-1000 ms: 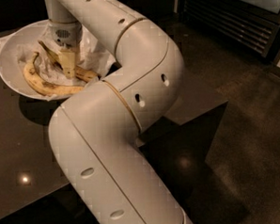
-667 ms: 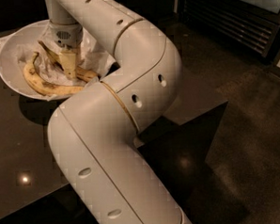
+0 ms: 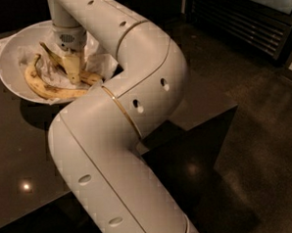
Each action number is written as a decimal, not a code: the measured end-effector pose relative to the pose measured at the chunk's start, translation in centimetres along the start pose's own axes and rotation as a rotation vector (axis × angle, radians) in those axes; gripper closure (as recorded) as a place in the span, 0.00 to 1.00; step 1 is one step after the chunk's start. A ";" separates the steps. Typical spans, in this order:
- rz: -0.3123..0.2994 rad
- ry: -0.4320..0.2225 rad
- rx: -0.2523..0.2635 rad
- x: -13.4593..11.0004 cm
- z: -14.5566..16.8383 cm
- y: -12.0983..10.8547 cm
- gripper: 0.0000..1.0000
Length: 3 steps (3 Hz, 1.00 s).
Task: Pick banana from white bowl
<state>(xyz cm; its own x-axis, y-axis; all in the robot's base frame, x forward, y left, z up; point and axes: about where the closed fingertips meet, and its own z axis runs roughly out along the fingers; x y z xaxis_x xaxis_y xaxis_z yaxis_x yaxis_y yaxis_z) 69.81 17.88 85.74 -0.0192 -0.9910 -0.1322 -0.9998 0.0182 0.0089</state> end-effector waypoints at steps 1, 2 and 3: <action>0.000 0.000 0.000 0.0 0.1 0.0 0.61; 0.000 0.000 0.000 0.0 0.1 0.0 0.85; 0.000 0.000 0.000 0.0 0.1 0.0 1.00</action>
Offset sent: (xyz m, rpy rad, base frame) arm -0.0335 -0.0335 0.0133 -0.1034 0.1299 0.0536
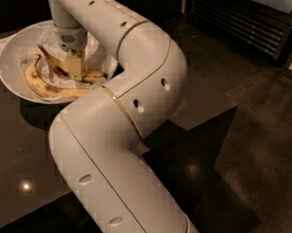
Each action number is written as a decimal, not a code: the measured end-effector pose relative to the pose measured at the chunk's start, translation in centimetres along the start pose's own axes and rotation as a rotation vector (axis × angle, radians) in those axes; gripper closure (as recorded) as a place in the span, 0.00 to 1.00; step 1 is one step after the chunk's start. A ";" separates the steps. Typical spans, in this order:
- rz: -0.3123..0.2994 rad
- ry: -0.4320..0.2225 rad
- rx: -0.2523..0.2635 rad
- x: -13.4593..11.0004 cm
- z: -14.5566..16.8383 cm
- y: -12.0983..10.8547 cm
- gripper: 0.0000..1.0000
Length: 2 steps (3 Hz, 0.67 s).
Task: Pick banana from white bowl
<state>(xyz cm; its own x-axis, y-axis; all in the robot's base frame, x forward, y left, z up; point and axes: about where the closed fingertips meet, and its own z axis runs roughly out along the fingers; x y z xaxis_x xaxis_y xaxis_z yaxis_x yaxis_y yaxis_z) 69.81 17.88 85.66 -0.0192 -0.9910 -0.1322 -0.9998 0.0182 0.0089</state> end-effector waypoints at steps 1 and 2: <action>-0.006 -0.027 0.069 -0.7 -1.0 -0.9 1.00; -0.006 -0.029 0.081 -0.5 -1.6 -0.7 1.00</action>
Offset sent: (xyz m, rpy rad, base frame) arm -0.0161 -0.0100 0.0272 -0.0020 -0.0699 0.0025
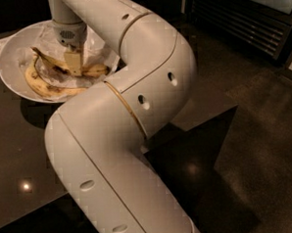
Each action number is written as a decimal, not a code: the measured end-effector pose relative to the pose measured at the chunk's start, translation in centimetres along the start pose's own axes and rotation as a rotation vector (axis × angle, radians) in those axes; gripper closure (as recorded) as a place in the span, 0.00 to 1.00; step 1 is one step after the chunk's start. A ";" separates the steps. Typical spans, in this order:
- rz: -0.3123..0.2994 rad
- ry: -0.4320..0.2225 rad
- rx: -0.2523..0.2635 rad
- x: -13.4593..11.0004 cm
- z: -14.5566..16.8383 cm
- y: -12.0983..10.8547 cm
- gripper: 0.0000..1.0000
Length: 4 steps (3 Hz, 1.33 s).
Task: Pick banana from white bowl
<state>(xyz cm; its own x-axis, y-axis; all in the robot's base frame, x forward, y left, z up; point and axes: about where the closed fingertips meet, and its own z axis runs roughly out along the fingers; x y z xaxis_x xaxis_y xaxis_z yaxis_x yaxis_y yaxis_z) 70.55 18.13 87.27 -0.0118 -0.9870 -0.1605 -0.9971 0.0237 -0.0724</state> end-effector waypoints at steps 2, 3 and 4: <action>-0.020 -0.024 0.090 -0.4 -2.8 1.0 1.00; -0.009 -0.037 0.115 1.4 -4.9 2.0 1.00; -0.009 -0.038 0.114 1.4 -4.9 2.0 1.00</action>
Offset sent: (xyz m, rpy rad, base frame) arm -0.0877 -0.0435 0.0821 0.0761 -0.2483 -0.0172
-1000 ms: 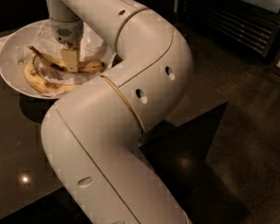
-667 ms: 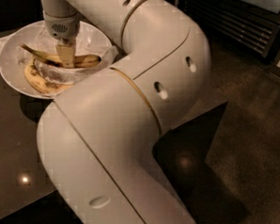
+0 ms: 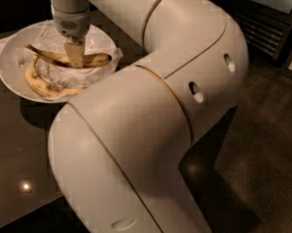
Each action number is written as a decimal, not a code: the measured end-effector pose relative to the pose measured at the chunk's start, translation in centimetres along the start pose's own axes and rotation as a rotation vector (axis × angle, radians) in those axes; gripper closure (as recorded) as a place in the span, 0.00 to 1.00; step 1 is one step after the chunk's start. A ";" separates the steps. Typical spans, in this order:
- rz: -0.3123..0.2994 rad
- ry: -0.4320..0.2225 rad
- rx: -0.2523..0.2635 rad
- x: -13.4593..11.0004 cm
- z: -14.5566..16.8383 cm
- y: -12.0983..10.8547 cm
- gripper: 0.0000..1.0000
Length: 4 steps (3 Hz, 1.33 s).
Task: Pick banana from white bowl
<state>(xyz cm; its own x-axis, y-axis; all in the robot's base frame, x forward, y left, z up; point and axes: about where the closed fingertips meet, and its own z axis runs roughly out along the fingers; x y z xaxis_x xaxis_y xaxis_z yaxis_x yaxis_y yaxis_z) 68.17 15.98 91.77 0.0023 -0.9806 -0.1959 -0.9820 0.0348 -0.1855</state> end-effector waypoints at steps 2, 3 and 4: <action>-0.019 -0.070 0.063 -0.3 -4.6 1.0 1.00; -0.018 -0.073 0.066 -0.1 -4.8 1.1 1.00; 0.032 -0.070 0.077 1.9 -5.8 1.4 1.00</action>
Offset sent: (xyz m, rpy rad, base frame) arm -0.0282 0.0016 0.0619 0.0520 -0.0911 0.0501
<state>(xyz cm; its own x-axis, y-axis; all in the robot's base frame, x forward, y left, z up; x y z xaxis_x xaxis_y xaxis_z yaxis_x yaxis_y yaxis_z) 65.71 13.01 96.67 -0.0133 -0.9631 -0.2688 -0.9643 0.0835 -0.2514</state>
